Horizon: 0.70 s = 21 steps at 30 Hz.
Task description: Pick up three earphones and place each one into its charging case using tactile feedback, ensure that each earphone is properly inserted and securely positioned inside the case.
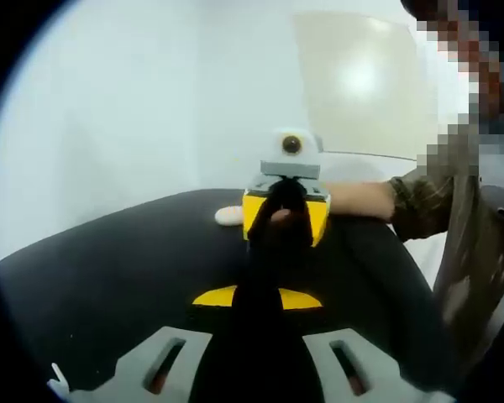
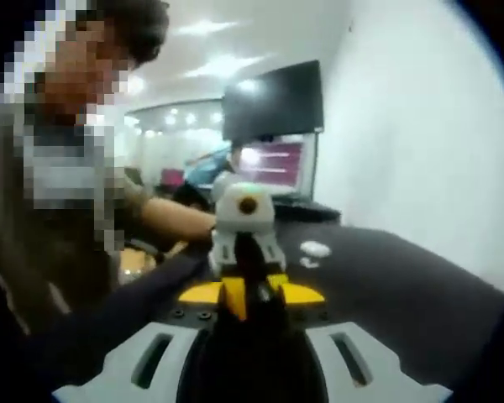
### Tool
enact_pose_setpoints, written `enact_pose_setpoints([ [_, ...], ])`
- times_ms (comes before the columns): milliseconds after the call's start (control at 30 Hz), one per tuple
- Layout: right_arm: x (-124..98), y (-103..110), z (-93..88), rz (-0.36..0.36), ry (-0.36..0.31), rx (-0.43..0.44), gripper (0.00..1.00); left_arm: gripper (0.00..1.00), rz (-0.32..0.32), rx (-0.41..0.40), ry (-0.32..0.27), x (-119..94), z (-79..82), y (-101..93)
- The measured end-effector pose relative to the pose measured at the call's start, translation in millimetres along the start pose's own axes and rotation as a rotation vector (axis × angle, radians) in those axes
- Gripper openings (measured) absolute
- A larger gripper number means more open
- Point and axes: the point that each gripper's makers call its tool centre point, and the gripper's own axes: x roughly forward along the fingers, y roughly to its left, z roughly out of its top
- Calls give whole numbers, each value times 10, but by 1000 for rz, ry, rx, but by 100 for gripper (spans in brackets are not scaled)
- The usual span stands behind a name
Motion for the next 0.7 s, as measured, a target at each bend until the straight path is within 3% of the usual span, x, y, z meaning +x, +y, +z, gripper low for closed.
enact_pose_setpoints([
  [133,-12,-69,-35,-47,26,-8,26,14,-15,-4,-3,-7,5,-25],
  [267,36,-25,-161,-27,73,-15,26,14,-21,-7,-6,-13,8,-35],
  [367,29,-68,-179,-41,72,-23,19,14,-29,-5,-6,-18,7,-57],
  [433,1,-58,-202,-31,50,101,18,15,-27,-4,-13,-25,15,-61],
  [533,4,-83,-224,-40,63,101,18,15,-10,-3,-30,-50,38,-24],
  [633,31,-42,-448,-30,177,42,19,15,-12,-9,-35,-53,45,-30],
  [700,60,-30,-437,-30,172,48,18,15,-12,-10,-36,-55,47,-27],
])
